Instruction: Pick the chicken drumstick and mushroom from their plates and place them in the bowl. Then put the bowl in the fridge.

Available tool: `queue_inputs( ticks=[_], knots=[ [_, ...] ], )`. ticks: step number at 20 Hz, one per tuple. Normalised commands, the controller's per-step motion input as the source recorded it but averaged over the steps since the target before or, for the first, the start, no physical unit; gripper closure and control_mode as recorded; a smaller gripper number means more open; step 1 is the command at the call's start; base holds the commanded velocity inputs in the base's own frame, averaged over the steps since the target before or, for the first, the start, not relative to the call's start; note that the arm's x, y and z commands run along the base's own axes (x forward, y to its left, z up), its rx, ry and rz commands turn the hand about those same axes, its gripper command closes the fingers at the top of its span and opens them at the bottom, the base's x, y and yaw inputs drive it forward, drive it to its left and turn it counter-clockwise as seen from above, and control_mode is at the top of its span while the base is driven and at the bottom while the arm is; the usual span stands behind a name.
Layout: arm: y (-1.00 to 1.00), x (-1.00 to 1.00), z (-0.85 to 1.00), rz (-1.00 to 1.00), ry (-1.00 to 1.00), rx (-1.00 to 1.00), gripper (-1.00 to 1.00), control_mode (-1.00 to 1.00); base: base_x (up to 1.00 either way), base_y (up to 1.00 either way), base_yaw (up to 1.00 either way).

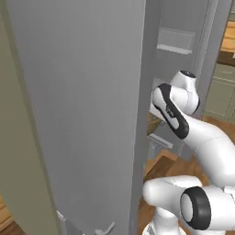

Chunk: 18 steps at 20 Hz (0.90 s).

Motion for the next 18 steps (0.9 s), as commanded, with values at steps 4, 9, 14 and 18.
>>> queue_inputs(
  ticks=[4,9,14,18],
  knots=[
    [0.0,0.0,0.0,0.0,0.0,0.0,1.0,1.0,0.08,-1.0,0.38],
    [0.0,0.0,0.0,0.0,0.0,0.0,1.0,1.0,0.57,-0.21,0.19],
    [0.0,0.0,0.0,0.0,0.0,0.0,1.0,1.0,0.7,0.05,0.15],
    [0.18,0.17,0.0,0.0,-0.02,-0.01,1.0,-1.0,0.47,0.23,0.09]
  ],
)
